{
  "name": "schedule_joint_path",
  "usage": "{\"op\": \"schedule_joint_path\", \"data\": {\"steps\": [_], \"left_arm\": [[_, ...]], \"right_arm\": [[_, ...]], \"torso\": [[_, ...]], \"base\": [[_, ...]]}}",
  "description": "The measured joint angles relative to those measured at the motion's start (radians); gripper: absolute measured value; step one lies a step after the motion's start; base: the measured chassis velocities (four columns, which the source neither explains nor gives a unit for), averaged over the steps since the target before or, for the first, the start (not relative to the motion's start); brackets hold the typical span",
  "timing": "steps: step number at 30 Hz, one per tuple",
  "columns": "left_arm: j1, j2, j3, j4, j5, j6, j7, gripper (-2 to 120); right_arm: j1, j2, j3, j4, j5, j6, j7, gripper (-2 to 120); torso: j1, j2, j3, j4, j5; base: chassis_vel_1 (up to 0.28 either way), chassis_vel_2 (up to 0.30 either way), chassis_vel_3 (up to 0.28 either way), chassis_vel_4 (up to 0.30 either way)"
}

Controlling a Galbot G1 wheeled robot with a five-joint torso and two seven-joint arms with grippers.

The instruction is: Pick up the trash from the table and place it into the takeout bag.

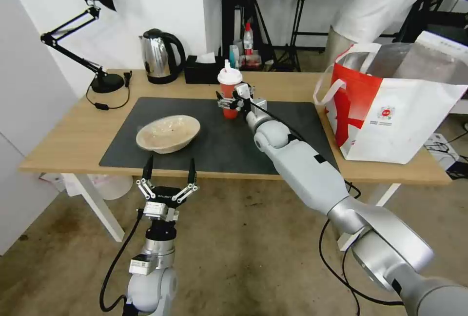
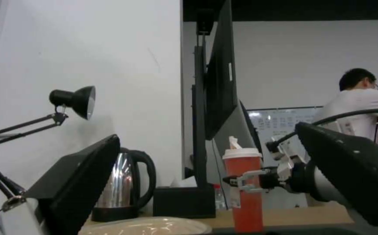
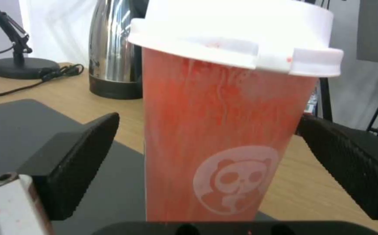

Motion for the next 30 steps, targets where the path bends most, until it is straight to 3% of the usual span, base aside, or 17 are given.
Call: {"op": "schedule_joint_path", "data": {"steps": [8,12,30], "left_arm": [[0.006,0.000,0.000,-0.004,0.000,0.000,0.001,100],[0.006,0.000,0.001,-0.004,0.001,0.000,0.001,100],[0.009,0.000,-0.005,-0.010,0.001,0.000,0.001,100]], "right_arm": [[0.013,0.010,0.002,-0.024,-0.002,0.011,-0.008,100],[0.015,0.011,0.003,-0.026,-0.002,0.012,-0.011,93],[-0.020,0.001,0.005,-0.004,-0.006,0.018,-0.019,44]], "torso": [[0.000,0.000,0.000,0.0000,0.0000],[0.000,0.000,0.000,0.0000,0.0001],[0.000,0.000,0.000,0.0001,0.0002]], "base": [[0.000,0.000,0.000,0.000],[0.000,0.000,0.000,0.000],[0.000,0.000,0.000,0.000]]}}
